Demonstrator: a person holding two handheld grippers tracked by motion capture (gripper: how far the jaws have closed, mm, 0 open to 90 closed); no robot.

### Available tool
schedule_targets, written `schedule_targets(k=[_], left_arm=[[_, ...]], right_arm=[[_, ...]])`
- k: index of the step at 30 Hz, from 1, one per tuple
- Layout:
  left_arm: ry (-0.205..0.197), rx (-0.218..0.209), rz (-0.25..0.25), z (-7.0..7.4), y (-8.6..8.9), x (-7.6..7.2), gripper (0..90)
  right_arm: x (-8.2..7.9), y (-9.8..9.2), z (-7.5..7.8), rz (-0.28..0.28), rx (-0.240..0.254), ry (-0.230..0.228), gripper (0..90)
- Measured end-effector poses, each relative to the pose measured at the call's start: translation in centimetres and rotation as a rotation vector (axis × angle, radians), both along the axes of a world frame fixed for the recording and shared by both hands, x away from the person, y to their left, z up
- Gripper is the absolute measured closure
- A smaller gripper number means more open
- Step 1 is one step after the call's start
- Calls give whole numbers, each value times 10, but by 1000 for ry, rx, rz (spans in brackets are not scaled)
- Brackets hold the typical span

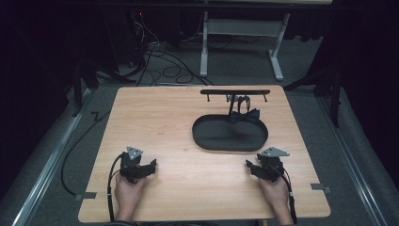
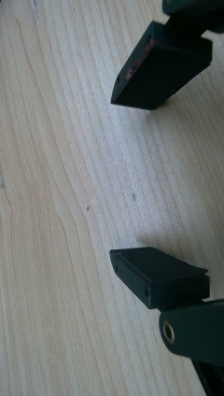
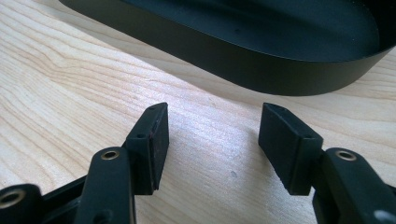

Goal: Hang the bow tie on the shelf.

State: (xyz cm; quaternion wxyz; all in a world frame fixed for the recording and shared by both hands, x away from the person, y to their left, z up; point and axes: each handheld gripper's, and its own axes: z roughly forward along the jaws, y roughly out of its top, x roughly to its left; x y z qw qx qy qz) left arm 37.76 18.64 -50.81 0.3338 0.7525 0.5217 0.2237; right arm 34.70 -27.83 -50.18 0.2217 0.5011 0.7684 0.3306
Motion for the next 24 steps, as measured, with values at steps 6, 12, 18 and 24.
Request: schedule_targets(k=[6,12,18,24], left_arm=[[1,1,0,0,0,0,216],[1,1,0,0,0,0,216],[0,1,0,0,0,0,216],[1,1,0,0,0,0,216]], right_arm=[[0,0,0,12,-3,0,403],[0,1,0,12,-4,0,400],[0,0,0,13,-4,0,397],[0,0,0,5,0,1,414]])
